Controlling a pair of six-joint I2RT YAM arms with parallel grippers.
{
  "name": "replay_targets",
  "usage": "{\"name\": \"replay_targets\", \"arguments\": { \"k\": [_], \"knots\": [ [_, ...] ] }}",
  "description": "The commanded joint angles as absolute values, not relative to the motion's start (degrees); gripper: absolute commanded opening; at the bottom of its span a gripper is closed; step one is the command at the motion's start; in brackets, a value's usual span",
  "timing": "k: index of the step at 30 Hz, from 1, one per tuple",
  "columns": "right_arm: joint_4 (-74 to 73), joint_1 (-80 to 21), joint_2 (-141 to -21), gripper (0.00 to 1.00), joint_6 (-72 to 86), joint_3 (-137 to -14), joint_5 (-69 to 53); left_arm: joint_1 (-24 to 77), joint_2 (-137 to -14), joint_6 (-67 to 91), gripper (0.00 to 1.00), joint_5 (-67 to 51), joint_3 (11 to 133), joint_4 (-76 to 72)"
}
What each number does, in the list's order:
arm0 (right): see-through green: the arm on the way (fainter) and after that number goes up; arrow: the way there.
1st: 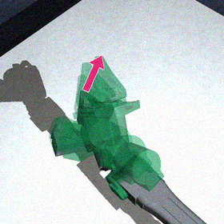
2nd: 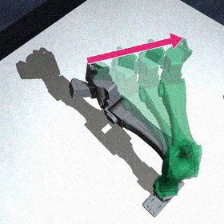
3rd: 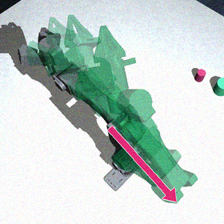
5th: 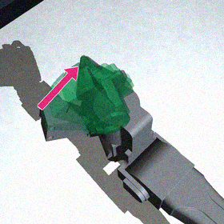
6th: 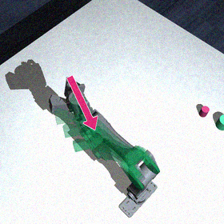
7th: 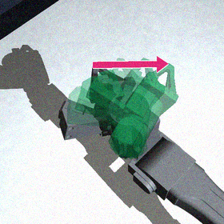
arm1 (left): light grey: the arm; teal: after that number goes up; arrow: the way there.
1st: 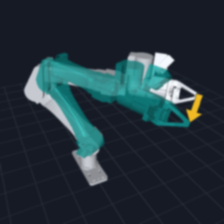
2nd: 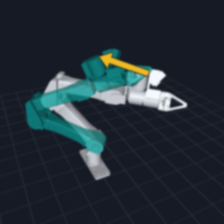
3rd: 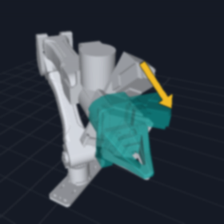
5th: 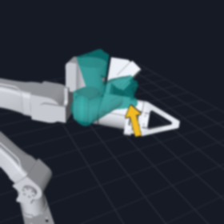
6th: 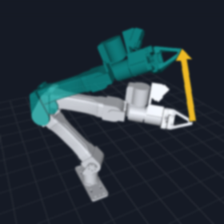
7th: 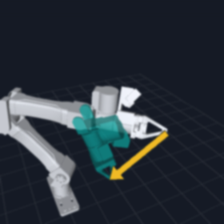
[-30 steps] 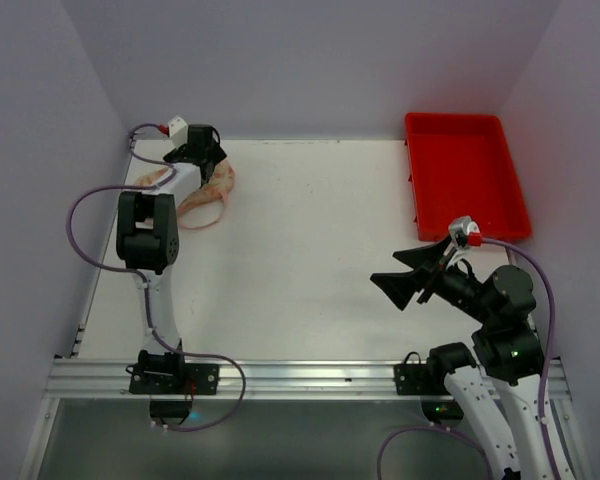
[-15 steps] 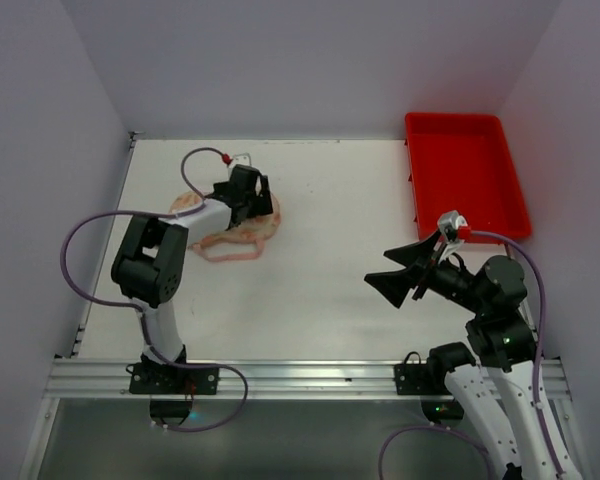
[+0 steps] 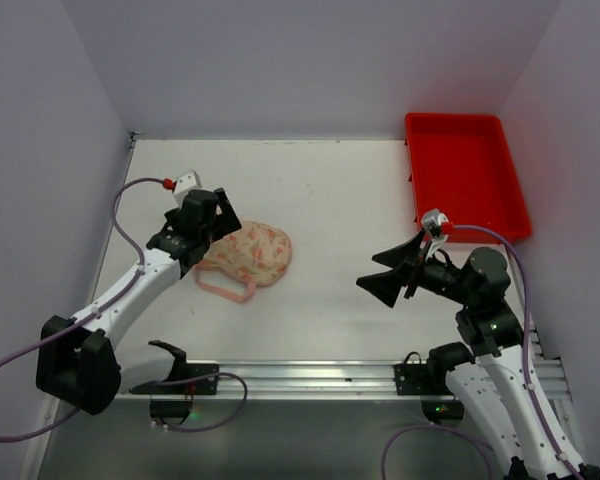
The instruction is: Unzip the laundry bag and remove the bra
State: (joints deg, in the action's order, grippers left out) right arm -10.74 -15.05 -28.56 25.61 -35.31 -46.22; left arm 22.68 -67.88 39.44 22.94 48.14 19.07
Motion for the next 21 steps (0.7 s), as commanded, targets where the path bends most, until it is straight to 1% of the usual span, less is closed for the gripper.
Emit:
{"name": "replay_targets", "arguments": {
  "k": [1, 7, 14, 17, 20, 21],
  "knots": [
    [-7.7, -15.6, -28.7, 0.99, 25.8, -35.3, -47.8, 18.8, -72.3, 43.6, 1.0, 24.5, 49.3, 20.0],
    [-8.9, -15.7, -28.5, 0.99, 25.0, -35.1, -46.5, 14.4, -84.3, 44.4, 1.0, 23.1, 55.9, 17.9],
    [-9.8, -15.8, -28.9, 0.99, 24.4, -35.7, -45.6, 14.2, -104.0, 45.4, 1.0, 22.6, 65.6, 20.7],
    [-10.3, -15.9, -28.4, 0.99, 24.0, -35.4, -44.3, 14.5, -111.1, 42.5, 1.0, 18.0, 69.4, 19.9],
    [-10.4, -15.9, -28.1, 0.99, 23.6, -35.0, -43.6, 16.2, -116.9, 35.6, 1.0, 16.0, 74.7, 19.6],
    [-10.2, -15.9, -28.2, 0.99, 23.6, -35.0, -43.5, 16.9, -117.9, 30.8, 1.0, 15.6, 76.8, 18.9]
  ]
}}
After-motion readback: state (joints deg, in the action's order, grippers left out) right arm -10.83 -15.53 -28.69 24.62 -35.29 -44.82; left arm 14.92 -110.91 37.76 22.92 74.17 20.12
